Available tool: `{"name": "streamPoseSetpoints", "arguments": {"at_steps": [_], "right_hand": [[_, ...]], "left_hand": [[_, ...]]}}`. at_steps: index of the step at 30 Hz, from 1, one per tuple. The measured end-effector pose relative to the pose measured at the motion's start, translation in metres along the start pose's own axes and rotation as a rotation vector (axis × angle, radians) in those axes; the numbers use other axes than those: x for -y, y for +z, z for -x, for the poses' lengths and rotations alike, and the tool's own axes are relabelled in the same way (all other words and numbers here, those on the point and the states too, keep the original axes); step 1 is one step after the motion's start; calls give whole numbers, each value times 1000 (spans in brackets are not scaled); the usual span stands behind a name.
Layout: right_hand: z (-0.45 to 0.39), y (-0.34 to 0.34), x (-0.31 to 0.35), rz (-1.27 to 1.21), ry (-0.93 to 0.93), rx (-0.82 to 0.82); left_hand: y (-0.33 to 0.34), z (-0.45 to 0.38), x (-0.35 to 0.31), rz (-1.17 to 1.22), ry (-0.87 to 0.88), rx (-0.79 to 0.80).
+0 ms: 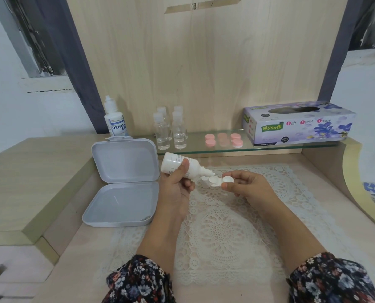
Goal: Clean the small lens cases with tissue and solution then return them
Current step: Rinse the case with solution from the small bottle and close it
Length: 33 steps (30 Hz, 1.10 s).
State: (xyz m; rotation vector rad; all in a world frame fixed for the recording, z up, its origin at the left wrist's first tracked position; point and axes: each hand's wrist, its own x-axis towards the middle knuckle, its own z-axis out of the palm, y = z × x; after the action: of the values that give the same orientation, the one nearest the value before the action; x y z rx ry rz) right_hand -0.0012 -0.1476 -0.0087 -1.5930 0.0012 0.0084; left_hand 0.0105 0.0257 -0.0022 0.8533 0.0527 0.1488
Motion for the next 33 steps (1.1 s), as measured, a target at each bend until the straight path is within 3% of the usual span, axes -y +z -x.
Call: {"name": "streamPoseSetpoints", "arguments": {"at_steps": [22,33], "right_hand": [[1,0,1,-16,4,6],[-2,-1,-2,20,2,11]], "left_hand": [[-1,-2,1,2,-9,6],[5,4,7,-43,-31,113]]}}
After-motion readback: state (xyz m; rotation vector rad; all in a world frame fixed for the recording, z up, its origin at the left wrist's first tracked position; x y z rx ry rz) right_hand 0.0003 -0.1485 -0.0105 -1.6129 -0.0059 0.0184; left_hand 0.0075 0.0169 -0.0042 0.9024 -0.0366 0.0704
